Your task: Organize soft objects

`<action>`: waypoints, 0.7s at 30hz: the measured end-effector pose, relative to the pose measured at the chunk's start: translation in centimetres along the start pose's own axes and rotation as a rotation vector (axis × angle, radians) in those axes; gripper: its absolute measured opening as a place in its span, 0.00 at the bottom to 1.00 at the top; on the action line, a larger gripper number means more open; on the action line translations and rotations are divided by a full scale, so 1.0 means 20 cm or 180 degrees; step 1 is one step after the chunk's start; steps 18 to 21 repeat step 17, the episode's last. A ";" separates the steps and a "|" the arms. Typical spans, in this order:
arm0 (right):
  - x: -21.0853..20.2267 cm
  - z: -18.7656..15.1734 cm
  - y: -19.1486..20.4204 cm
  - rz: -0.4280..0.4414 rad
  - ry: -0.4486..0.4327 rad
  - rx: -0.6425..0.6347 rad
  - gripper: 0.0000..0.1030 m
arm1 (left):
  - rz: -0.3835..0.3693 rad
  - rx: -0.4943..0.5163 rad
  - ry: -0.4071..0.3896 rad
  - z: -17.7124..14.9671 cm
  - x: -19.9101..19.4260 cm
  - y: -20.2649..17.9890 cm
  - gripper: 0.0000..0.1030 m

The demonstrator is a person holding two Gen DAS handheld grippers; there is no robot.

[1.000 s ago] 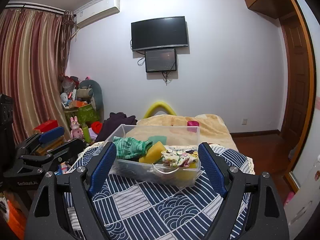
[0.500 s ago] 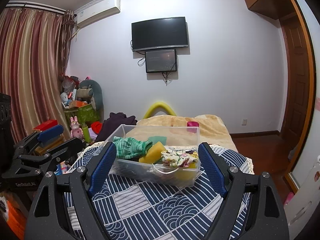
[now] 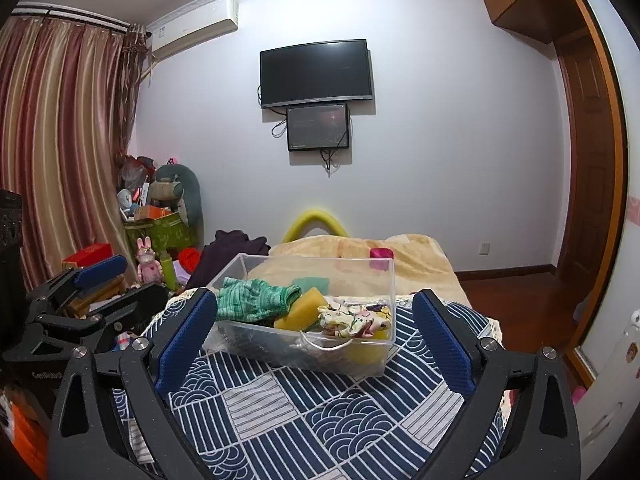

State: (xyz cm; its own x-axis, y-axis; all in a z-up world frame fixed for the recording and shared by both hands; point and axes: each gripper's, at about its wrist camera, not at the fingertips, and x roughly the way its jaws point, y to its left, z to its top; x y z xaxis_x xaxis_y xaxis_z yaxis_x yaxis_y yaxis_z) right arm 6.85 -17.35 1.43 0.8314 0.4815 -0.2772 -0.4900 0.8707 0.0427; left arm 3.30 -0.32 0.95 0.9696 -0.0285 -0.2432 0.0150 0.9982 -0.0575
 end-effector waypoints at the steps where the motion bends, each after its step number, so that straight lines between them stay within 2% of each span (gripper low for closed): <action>1: 0.00 0.00 0.00 0.0000 0.0002 -0.0004 0.95 | -0.0005 -0.0004 0.0007 0.00 0.00 0.00 1.00; 21: 0.03 -0.02 0.00 -0.0008 0.0051 0.0010 0.98 | -0.0015 -0.0080 0.0044 -0.01 0.00 0.02 1.00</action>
